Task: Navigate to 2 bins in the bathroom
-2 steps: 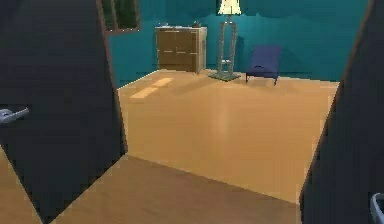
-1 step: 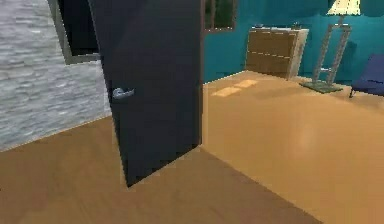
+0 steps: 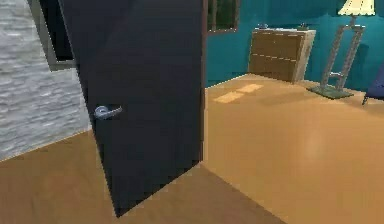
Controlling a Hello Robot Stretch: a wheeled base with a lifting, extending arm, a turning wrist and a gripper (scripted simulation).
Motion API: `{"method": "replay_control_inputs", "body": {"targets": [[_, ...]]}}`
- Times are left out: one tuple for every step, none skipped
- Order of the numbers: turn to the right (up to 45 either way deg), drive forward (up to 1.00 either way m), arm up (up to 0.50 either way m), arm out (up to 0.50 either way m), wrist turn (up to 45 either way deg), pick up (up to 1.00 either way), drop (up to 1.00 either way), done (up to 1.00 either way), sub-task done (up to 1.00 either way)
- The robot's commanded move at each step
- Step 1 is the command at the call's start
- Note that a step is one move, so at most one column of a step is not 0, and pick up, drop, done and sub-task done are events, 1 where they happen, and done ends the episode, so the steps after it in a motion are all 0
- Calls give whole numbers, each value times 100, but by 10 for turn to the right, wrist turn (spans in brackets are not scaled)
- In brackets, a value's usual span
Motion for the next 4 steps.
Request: {"method": "replay_control_inputs", "body": {"targets": [[450, 0, 0, 0, 0, 0, 0, 0, 0], [0, 100, 0, 0, 0, 0, 0, 0, 0], [0, 50, 0, 0, 0, 0, 0, 0, 0], [450, 0, 0, 0, 0, 0, 0, 0, 0]]}}
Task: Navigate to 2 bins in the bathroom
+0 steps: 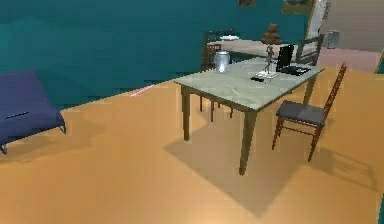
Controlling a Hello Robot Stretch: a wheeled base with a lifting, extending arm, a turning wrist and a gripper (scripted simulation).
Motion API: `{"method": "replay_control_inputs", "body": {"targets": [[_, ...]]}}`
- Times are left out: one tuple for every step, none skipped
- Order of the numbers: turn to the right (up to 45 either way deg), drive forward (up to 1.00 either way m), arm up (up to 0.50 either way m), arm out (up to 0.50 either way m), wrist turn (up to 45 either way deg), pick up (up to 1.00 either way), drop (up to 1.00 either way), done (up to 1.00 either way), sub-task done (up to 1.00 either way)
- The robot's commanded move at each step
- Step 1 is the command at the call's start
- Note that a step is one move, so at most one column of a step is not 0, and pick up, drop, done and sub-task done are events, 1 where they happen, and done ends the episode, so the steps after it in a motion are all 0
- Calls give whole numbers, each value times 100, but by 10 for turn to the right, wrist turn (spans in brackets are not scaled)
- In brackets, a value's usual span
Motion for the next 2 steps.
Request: {"method": "replay_control_inputs", "body": {"targets": [[210, 0, 0, 0, 0, 0, 0, 0, 0], [0, 50, 0, 0, 0, 0, 0, 0, 0]]}}
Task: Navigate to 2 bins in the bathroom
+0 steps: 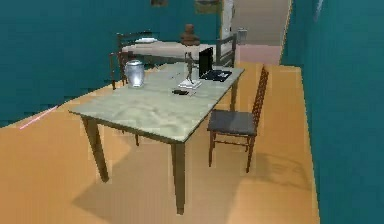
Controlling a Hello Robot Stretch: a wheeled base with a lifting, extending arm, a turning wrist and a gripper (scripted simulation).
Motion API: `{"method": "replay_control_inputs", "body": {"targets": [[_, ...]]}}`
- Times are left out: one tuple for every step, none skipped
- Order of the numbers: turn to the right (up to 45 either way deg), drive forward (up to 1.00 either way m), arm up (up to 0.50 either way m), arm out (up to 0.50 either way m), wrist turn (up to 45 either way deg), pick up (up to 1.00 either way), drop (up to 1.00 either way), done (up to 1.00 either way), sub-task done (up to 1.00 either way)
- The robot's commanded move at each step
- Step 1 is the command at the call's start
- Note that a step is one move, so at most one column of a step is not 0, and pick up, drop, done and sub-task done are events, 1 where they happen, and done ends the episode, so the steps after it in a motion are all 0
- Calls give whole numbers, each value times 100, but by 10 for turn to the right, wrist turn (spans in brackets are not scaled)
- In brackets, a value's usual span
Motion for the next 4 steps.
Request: {"method": "replay_control_inputs", "body": {"targets": [[240, 0, 0, 0, 0, 0, 0, 0, 0], [0, 100, 0, 0, 0, 0, 0, 0, 0], [60, 0, 0, 0, 0, 0, 0, 0, 0], [0, 40, 0, 0, 0, 0, 0, 0, 0]]}}
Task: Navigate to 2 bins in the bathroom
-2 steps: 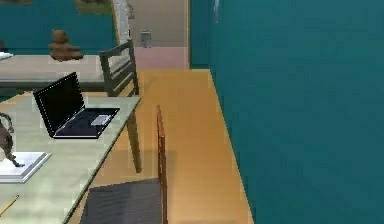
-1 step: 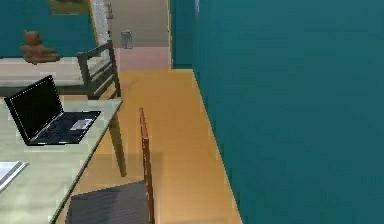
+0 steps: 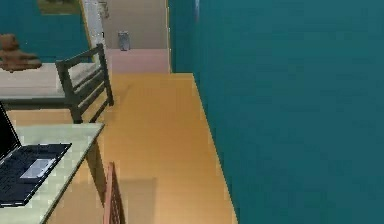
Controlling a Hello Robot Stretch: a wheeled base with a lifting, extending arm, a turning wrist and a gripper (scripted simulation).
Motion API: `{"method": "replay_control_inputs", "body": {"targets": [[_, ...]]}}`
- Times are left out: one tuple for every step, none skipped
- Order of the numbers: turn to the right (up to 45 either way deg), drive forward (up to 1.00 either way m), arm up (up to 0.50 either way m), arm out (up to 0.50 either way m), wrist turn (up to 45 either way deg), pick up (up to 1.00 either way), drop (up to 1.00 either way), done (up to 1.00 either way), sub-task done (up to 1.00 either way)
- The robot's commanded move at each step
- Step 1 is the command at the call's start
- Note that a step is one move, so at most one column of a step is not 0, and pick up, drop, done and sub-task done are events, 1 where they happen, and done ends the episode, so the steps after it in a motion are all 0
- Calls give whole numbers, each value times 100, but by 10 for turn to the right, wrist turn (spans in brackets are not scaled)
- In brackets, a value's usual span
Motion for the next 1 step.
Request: {"method": "replay_control_inputs", "body": {"targets": [[-30, 0, 0, 0, 0, 0, 0, 0, 0]]}}
